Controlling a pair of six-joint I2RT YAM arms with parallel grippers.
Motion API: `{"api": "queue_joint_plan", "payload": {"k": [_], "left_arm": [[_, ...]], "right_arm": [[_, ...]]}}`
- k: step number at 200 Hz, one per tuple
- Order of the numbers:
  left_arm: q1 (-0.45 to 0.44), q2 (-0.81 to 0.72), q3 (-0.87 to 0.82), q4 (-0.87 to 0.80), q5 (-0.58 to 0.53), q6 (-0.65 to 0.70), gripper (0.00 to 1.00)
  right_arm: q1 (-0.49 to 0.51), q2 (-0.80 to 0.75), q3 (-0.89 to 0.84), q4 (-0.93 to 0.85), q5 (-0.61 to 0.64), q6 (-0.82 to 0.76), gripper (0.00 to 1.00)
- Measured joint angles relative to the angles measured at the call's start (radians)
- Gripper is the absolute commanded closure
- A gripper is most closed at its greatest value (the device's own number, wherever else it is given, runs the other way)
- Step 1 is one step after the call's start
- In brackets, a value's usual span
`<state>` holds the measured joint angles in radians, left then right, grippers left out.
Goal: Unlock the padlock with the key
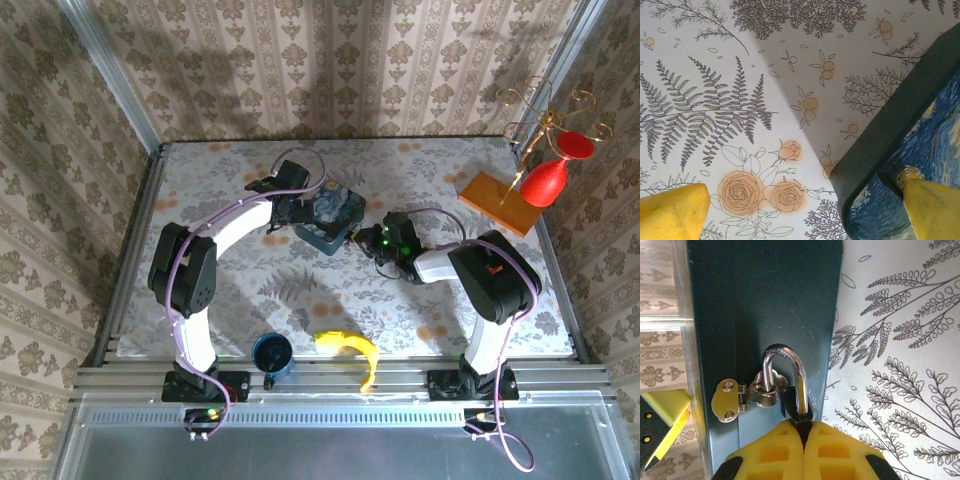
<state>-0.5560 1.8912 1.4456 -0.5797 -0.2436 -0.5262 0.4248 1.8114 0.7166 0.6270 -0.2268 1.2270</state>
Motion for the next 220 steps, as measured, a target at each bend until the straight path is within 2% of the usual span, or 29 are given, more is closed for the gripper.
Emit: {"api": "queue_joint_plan", "payload": {"k": [98, 142, 177, 220], "left_arm": [[0.002, -0.009, -0.007, 0.000, 0.008, 0.000, 0.00], [-0.002, -0.085, -0.019, -0.060, 0.000, -0.005, 0.00], [-0.069, -0.127, 0.014, -0.048, -0.008, -0.021, 0.00], [-0.159, 0.017, 0.080, -0.054, -0.021, -0.023, 0.00]], "right_arm": [[-0.006, 0.000, 0.002, 0.001, 0.014, -0.009, 1.00], [0.026, -0.027, -0.029, 0.000, 0.064, -0.019, 1.00], [0.037, -0.043, -0.057, 0.003, 0.089, -0.018, 1.00], [0.036, -0.045, -0.074, 0.009, 0.101, -0.015, 1.00]]}}
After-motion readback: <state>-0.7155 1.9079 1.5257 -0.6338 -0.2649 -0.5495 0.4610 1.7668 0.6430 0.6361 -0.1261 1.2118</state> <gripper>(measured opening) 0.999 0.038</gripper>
